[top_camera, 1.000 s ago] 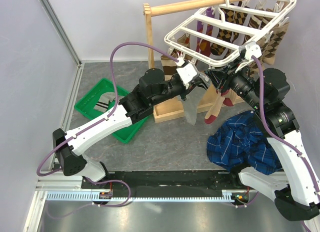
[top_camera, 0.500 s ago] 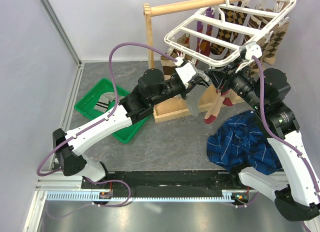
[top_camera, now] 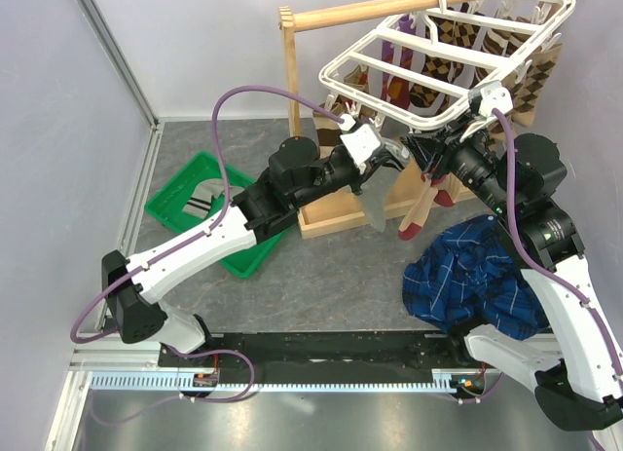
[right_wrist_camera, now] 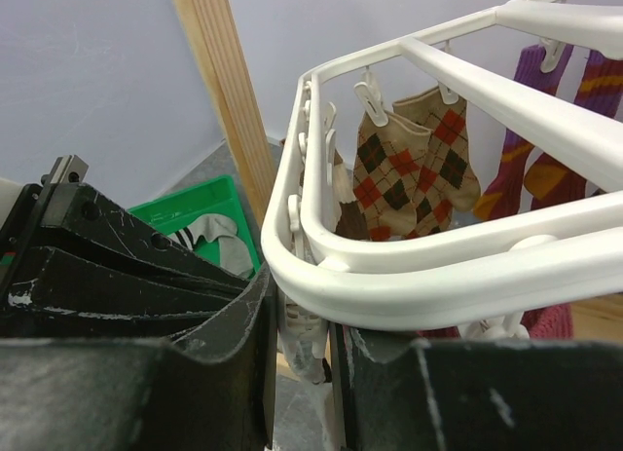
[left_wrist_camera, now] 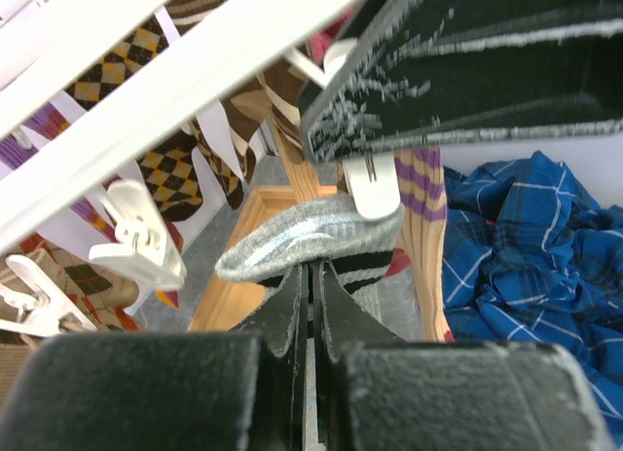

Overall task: Clip the socks to the hanger
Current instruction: Clamp the sock onto the hanger.

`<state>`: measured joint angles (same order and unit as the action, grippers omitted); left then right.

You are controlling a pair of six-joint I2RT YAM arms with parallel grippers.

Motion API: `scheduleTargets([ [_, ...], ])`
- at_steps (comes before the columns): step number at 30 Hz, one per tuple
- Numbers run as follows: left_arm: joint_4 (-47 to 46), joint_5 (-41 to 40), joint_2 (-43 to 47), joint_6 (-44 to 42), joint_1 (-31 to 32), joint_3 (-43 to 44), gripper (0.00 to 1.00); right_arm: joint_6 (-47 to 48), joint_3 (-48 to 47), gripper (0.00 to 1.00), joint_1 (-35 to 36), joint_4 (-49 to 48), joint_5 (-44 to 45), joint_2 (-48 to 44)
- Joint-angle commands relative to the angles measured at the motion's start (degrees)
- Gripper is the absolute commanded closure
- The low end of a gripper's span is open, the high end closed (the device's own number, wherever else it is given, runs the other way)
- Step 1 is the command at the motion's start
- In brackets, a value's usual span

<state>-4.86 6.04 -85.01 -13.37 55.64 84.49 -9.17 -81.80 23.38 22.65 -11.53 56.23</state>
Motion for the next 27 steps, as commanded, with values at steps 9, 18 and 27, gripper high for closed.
scheduleTargets([
  [9,-7.5,-0.6,3.8,0.3,0.3,-3.5,0.98,-1.5,-0.6,1.0,0.1,2.8,1.3,0.1],
  [18,-10.5,0.4,3.5,0.8,0.3,-3.6,0.98,-3.4,0.1,1.0,0.0,2.0,-0.1,0.3],
  [27,-11.2,1.2,3.3,1.5,0.4,-3.3,0.98,-4.1,0.3,1.0,0.0,1.6,-0.7,0.5],
])
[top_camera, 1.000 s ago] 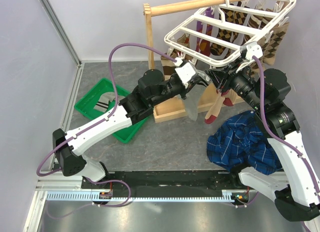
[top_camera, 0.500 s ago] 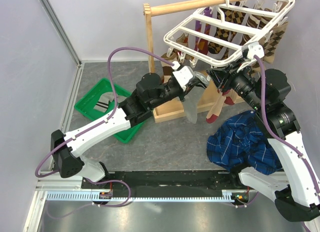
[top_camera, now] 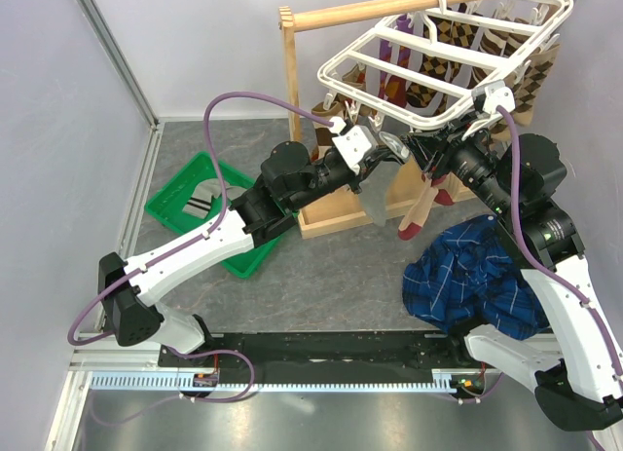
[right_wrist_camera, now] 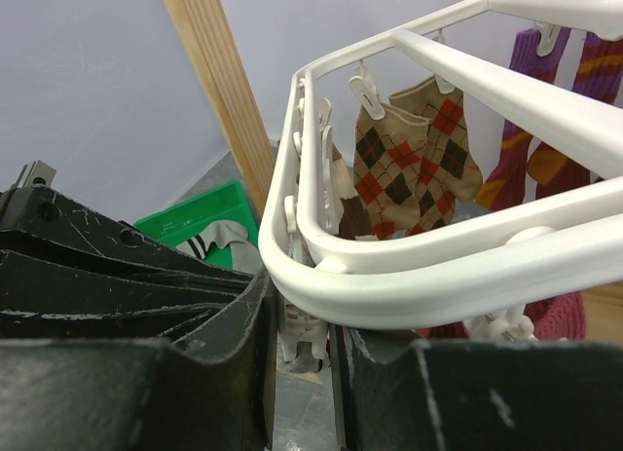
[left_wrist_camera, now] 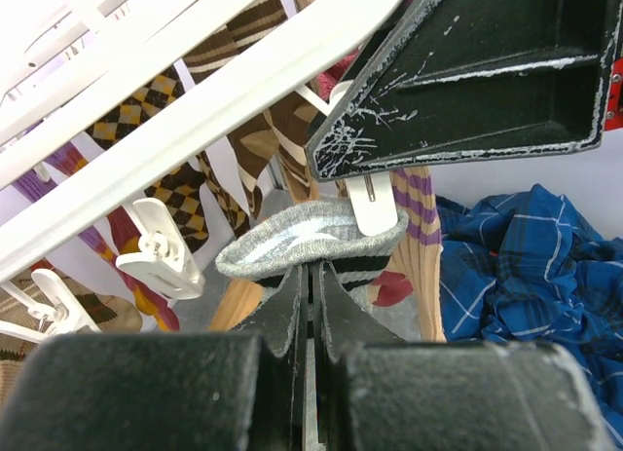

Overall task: Clip the socks to the hanger
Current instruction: Clamp the sock onto the hanger.

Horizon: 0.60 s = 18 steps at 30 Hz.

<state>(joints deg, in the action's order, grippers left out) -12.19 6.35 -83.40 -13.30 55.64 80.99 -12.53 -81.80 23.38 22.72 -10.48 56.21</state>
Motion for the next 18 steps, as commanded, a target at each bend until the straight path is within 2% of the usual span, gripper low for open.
scheduleTargets([
  [1,-3.9,1.1,1.7,1.4,0.4,0.3,0.98,-0.7,0.3,1.0,0.0,1.5,-1.6,0.5],
  [18,-3.5,0.6,1.6,2.9,1.1,2.5,0.98,0.1,2.0,1.0,0.1,1.0,-0.5,-0.1],
])
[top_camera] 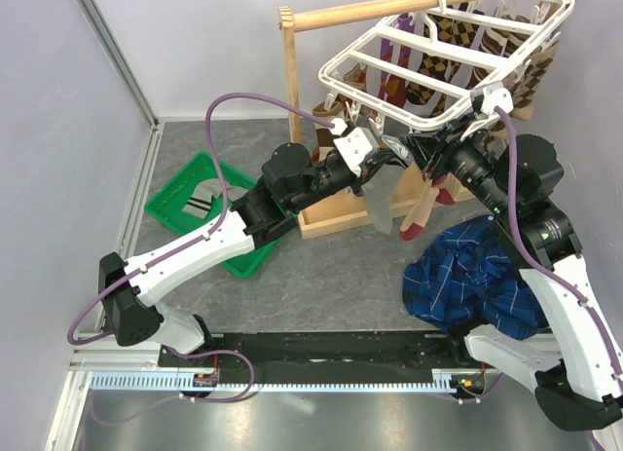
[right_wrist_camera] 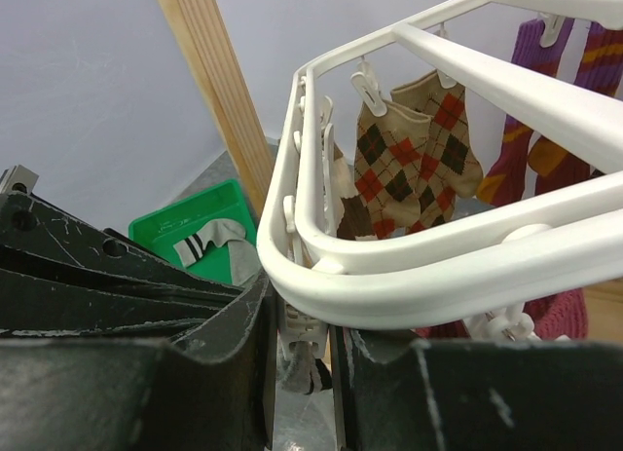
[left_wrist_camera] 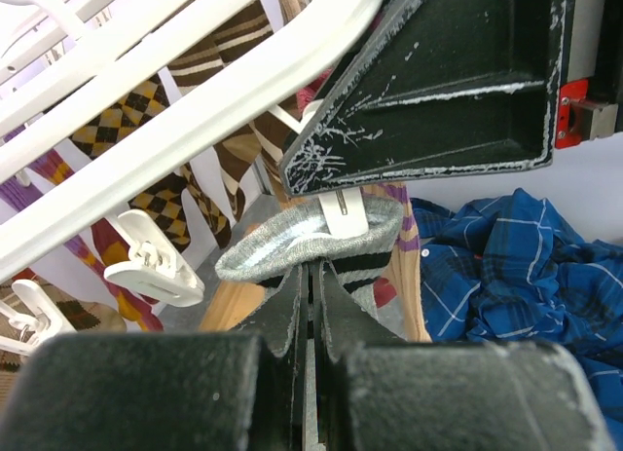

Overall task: Clip the socks to the hanger
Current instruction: Clamp the sock onto the hanger, then open the clamp at the hanger.

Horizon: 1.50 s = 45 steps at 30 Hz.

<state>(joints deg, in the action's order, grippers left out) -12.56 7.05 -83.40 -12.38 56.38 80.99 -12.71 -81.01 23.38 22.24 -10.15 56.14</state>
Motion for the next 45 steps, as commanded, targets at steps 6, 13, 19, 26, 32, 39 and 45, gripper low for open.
scheduleTargets([
  [6,-3.0,-0.1,0.8,2.3,0.5,3.8,0.98,0.1,1.1,1.0,0.0,1.5,-1.2,-0.2],
  [13,-3.6,-0.8,0.3,1.9,0.7,4.8,0.98,-0.3,1.2,0.97,0.1,1.6,-2.1,-0.2],
  [19,-3.1,-0.5,-0.2,2.4,0.7,4.5,0.98,-0.5,0.2,0.64,0.0,1.6,-1.2,-0.2],
  [26,-2.6,-0.5,0.0,2.6,0.7,4.4,0.86,-0.8,-0.6,0.32,0.0,1.6,0.1,-0.6],
  [32,-2.6,-2.5,1.8,2.7,0.7,2.8,0.59,-0.9,-0.9,0.18,0.0,1.6,2.4,-0.9],
  [39,-2.6,-6.0,6.7,2.7,0.7,-2.5,0.28,-0.8,-1.0,0.12,0.0,1.6,3.5,-1.0],
  [45,-2.6,-6.8,9.3,2.5,-0.2,-5.9,0.11,-0.2,-0.7,0.09,0.0,1.7,4.5,-1.6],
])
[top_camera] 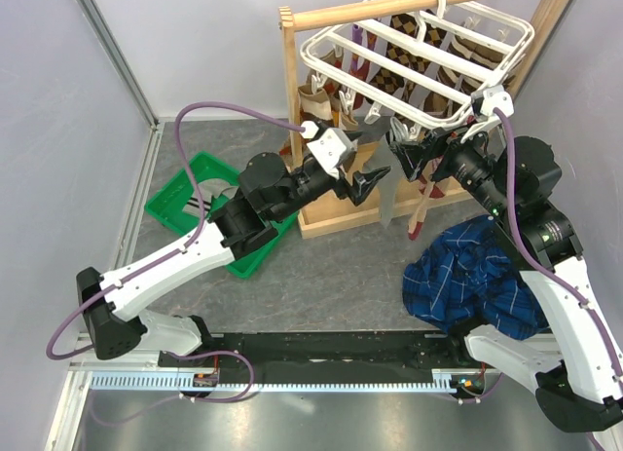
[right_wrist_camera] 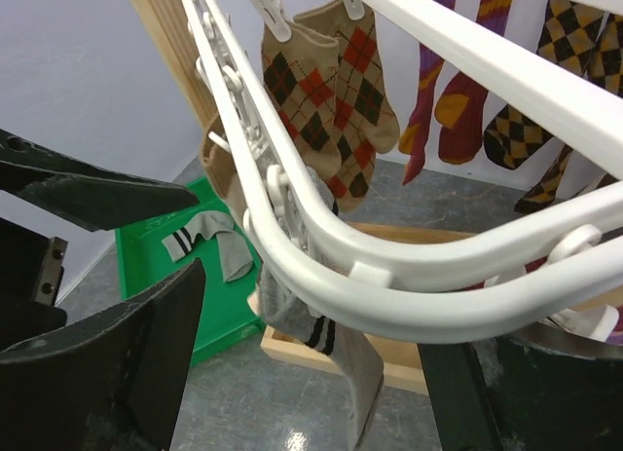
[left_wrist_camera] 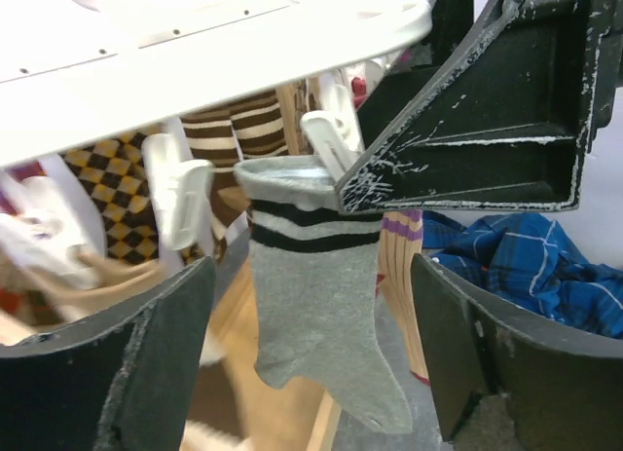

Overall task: Clip the socks to the hanger
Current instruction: Open the clamp at the hanger.

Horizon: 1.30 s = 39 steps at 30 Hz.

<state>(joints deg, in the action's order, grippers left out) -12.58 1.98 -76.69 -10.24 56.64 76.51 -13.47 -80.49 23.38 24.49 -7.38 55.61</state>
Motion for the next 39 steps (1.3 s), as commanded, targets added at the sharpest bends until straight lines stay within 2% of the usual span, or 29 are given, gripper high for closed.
scheduleTargets([
  [1,-2.5,-1.8,2.8,0.2,-0.7,-1.7,0.09,0.6,-1.3,0.09,0.1,-0.7,1.8,-1.1],
  [4,-3.6,-1.8,3.3,0.4,-1.4,-3.0,0.06,0.9,-1.0,0.09,0.0,-0.7,2.4,-1.5],
  [9,-7.7,-5.6,2.3,0.8,-2.1,-4.1,0.08,1.3,-0.3,0.08,0.0,-0.8,3.9,-2.2],
  [18,-13.7,-6.5,-2.0,0.1,-1.6,-0.6,0.19,2.5,1.0,0.07,0.0,-0.7,7.0,-3.4],
  [31,-23.3,-19.5,-8.2,-6.1,-1.7,1.4,0.31,3.6,1.7,0.07,0.1,-0.8,8.5,-4.1],
  [39,-22.6,-13.6,-8.9,-4.4,-1.7,1.4,0.33,4.0,1.7,0.06,0.1,-0.8,8.6,-4.3],
])
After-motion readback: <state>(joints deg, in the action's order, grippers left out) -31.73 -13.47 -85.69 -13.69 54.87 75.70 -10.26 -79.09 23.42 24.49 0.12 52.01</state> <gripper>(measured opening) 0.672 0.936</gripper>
